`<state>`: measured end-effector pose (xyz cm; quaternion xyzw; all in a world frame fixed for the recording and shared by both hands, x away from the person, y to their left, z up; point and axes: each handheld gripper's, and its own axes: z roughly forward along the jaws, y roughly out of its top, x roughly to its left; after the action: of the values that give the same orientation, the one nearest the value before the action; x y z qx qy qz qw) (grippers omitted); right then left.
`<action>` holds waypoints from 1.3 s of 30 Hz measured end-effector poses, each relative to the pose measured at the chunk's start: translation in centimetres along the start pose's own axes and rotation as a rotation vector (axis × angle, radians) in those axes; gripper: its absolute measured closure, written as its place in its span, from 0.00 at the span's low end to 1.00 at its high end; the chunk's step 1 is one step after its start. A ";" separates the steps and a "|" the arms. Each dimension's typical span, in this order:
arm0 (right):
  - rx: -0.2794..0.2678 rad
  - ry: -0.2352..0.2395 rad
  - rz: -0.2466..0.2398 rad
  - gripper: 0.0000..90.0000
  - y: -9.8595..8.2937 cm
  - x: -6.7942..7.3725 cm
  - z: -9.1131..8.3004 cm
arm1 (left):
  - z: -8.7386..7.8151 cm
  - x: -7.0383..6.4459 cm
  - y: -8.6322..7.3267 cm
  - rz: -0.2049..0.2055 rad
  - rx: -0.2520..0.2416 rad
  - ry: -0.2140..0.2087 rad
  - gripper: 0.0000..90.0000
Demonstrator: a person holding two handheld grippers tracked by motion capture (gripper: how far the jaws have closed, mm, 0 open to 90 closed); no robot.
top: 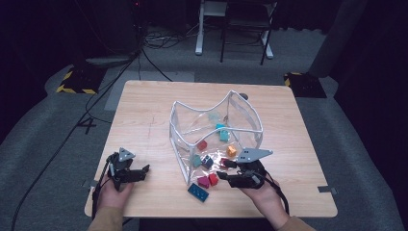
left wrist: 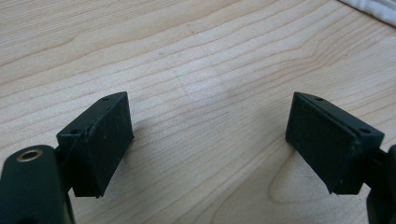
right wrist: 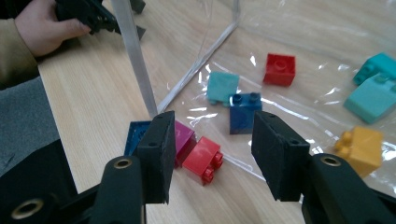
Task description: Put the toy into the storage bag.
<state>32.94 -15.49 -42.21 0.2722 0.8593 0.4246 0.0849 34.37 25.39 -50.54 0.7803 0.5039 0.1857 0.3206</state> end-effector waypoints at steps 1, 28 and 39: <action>0.005 0.000 0.004 0.56 -0.2 0.0 0.3 | 0.0 0.0 0.0 -0.001 0.000 0.000 0.17; 0.110 -0.011 0.012 0.62 -3.1 0.2 5.5 | 0.0 0.0 0.0 0.002 0.000 0.000 0.17; 0.121 -0.025 -0.027 0.65 -3.4 0.2 5.0 | 0.0 0.0 0.0 -0.001 0.000 0.000 0.17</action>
<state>33.37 -13.62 -47.98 0.2707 0.8859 0.3671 0.0845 34.37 25.38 -50.54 0.7800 0.5042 0.1859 0.3207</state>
